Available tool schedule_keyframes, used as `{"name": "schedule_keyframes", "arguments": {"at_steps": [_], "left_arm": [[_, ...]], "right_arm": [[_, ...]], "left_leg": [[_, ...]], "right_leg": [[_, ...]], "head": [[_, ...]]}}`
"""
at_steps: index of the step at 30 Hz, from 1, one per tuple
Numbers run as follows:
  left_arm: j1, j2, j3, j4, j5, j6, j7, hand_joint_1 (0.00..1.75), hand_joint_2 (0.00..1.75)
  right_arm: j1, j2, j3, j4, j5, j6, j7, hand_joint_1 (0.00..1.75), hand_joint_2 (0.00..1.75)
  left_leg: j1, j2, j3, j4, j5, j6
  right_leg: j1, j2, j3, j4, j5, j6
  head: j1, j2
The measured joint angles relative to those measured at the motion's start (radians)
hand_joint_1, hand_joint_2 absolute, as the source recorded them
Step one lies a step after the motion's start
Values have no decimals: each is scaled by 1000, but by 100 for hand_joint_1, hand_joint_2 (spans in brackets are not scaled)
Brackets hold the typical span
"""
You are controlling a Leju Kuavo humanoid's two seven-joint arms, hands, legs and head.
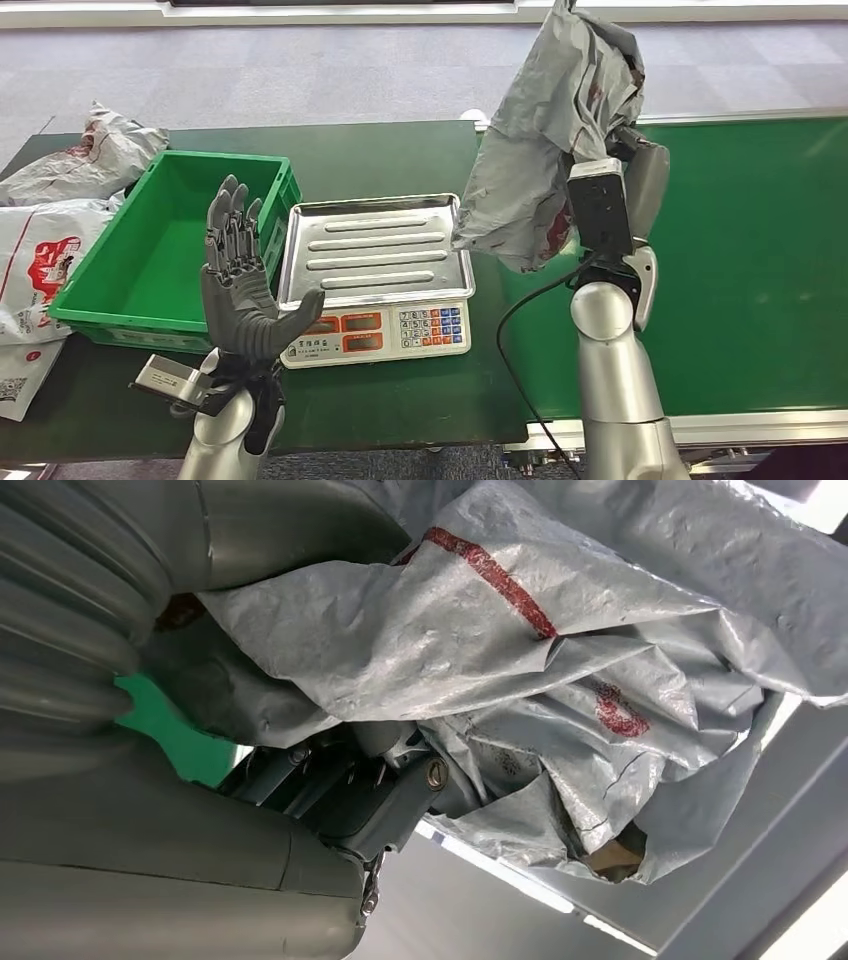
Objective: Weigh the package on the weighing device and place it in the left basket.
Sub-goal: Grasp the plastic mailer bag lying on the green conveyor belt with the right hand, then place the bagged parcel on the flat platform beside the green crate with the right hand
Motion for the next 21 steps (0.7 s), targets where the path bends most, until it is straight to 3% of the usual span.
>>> {"name": "schedule_keyframes", "arguments": {"at_steps": [4, 11, 21], "left_arm": [[-16, -2, -14, 17, 20, -3, 0, 0, 175], [-45, -5, -48, 41, 39, 19, 0, 0, 175], [-42, 0, -59, 50, 48, 25, 0, 0, 175]], "right_arm": [[-52, 23, 27, 67, -39, 24, -4, 175, 175], [-267, 95, 71, 411, -40, 26, 48, 175, 175], [-373, 124, 110, 704, -63, 67, 89, 175, 175]], "left_leg": [[0, 1, -1, 0, 0, 0], [0, 0, -2, 0, 4, 1], [1, -1, -3, 0, 5, 1]], "right_leg": [[0, 1, -1, 0, 1, 0], [1, 0, -2, 0, 3, 0], [1, -1, -3, 0, 3, 0]], "head": [[0, 0], [0, 0], [0, 0]]}}
